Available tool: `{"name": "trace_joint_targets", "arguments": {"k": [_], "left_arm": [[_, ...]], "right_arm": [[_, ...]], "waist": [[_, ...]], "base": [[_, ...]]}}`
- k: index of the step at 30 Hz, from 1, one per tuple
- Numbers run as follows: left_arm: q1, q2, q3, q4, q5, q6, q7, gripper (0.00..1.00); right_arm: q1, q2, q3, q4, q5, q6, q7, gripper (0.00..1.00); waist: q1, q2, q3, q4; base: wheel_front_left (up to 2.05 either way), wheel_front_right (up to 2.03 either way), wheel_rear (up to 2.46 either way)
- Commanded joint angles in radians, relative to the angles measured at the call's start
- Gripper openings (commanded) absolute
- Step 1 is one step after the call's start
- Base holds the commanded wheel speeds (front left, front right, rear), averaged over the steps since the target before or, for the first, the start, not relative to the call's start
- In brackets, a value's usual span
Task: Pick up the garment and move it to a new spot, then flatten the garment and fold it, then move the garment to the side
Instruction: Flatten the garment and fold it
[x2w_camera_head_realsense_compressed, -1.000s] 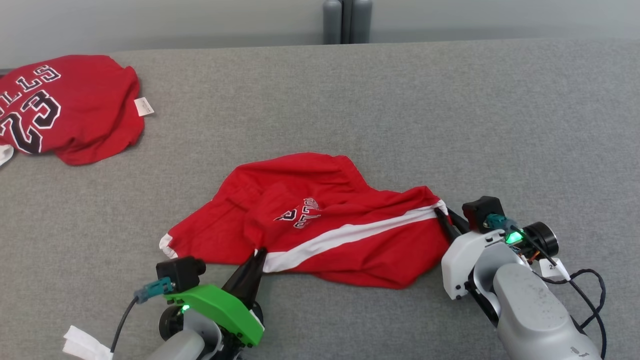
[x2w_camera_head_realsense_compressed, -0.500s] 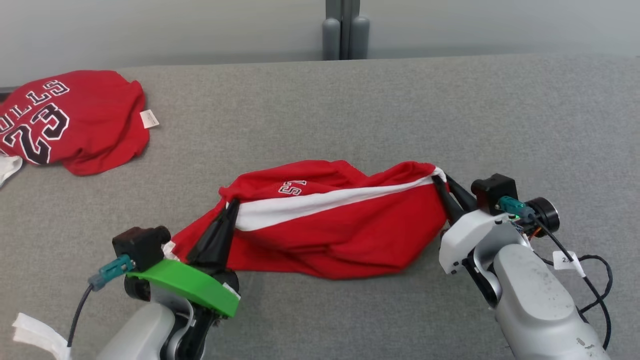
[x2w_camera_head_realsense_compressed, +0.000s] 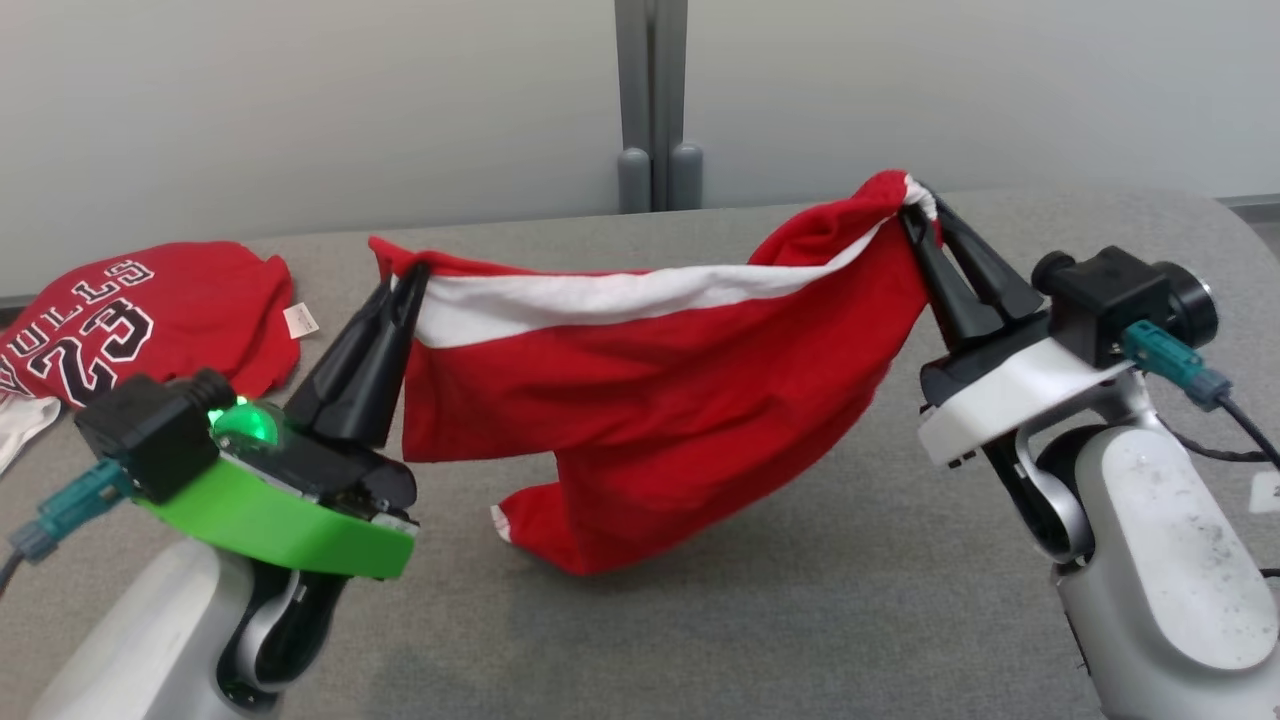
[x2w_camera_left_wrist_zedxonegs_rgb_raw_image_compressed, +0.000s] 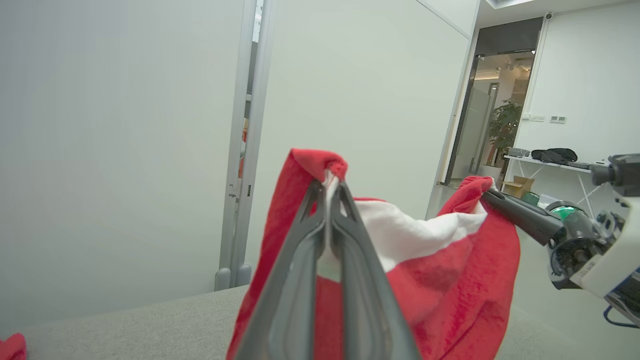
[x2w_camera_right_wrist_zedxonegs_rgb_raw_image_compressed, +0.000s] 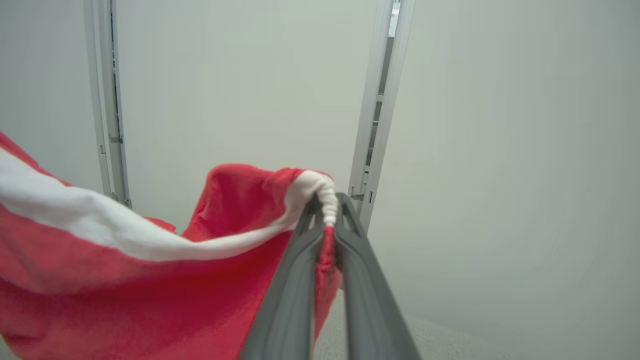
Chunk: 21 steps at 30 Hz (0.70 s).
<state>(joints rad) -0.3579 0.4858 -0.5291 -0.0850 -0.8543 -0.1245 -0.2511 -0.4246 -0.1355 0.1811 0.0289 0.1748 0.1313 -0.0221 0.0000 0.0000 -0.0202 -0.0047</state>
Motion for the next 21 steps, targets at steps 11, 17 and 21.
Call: {"name": "trace_joint_targets", "arguments": {"k": [11,17,21], "left_arm": [[-0.163,0.073,0.026,-0.125,0.003,0.019,0.140,0.00],[-0.285,0.070,0.001,-0.038,0.003,0.002,0.178,0.00],[-0.435,0.071,-0.006,0.055,0.016,-0.004,0.189,0.00]], "right_arm": [[-0.021,-0.027,-0.066,-0.230,-0.051,-0.001,0.155,0.00],[-0.097,-0.019,-0.035,-0.153,-0.046,-0.001,0.168,0.00],[-0.228,-0.005,0.004,-0.054,-0.049,-0.001,0.150,0.00]], "waist": [[0.0000,0.0000,-0.003,-0.062],[0.0000,0.0000,0.090,-0.081],[0.0000,0.0000,0.188,-0.088]], "base": [[0.00,0.00,0.00],[0.00,0.00,0.00],[0.00,0.00,0.00]]}}
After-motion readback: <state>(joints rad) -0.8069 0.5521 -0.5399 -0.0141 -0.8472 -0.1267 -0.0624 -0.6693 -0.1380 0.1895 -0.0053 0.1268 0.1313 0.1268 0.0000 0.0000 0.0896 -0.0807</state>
